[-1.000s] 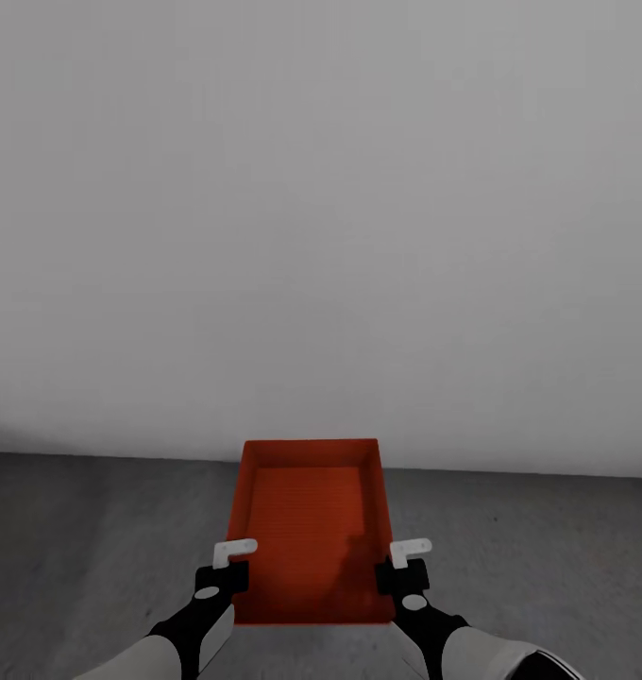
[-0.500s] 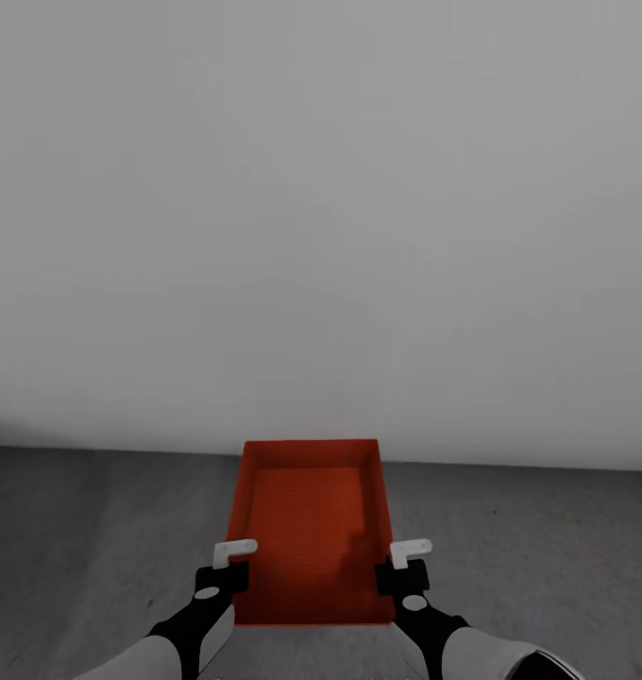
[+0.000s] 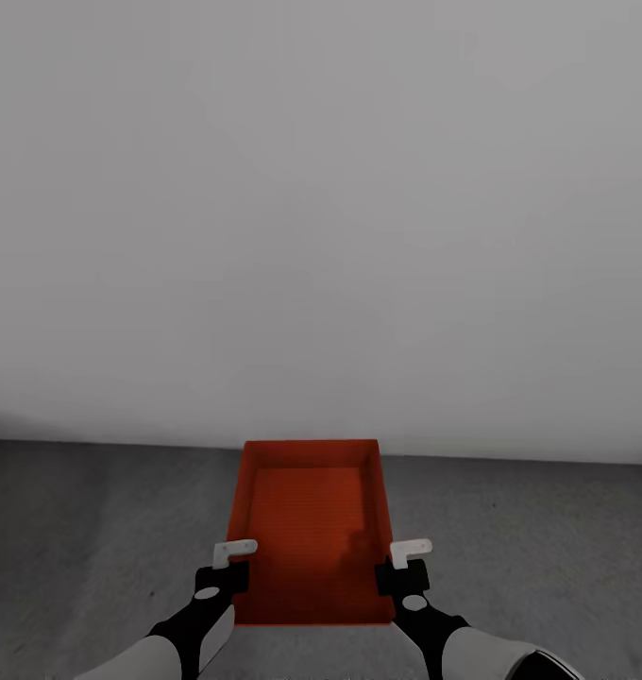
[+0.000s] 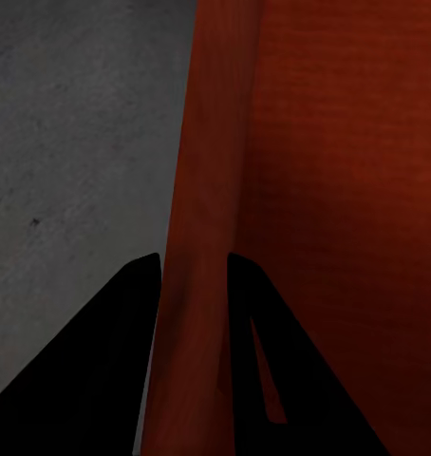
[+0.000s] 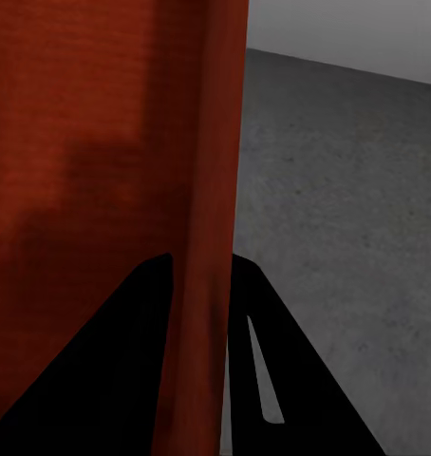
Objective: Move the two storage containers from the living room to the garage. In the garage, place one container on the floor and stack the other container on top of it (either order is fine).
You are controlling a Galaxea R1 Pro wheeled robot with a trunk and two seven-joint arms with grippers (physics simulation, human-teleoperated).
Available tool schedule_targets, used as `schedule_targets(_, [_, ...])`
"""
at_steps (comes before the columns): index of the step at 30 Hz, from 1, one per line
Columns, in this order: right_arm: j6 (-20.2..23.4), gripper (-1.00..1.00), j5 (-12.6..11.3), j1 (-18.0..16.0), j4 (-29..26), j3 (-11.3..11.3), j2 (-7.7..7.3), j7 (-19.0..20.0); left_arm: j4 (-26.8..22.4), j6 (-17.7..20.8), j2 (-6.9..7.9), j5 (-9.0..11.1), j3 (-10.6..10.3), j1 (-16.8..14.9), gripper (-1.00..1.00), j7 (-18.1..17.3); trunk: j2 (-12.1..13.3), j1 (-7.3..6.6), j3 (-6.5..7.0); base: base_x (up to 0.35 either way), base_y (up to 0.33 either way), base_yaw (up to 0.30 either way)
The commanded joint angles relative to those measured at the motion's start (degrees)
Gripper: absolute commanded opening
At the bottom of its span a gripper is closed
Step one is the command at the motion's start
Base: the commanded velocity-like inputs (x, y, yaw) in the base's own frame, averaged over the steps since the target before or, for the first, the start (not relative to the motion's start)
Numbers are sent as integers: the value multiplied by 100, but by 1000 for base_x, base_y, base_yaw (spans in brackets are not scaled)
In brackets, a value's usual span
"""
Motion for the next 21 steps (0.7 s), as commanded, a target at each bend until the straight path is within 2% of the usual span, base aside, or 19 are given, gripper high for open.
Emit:
schedule_targets(1, [16,-100,26,-4,-73,-422,6,-17,-3,-33,0,-23,56,-1,-100,70,-7,1,-17,0,0,0])
schedule_targets(21, [16,-100,26,-5,-73,-422,6,-17,6,-29,0,-23,61,-1,-100,71,-7,1,-198,0,0,0])
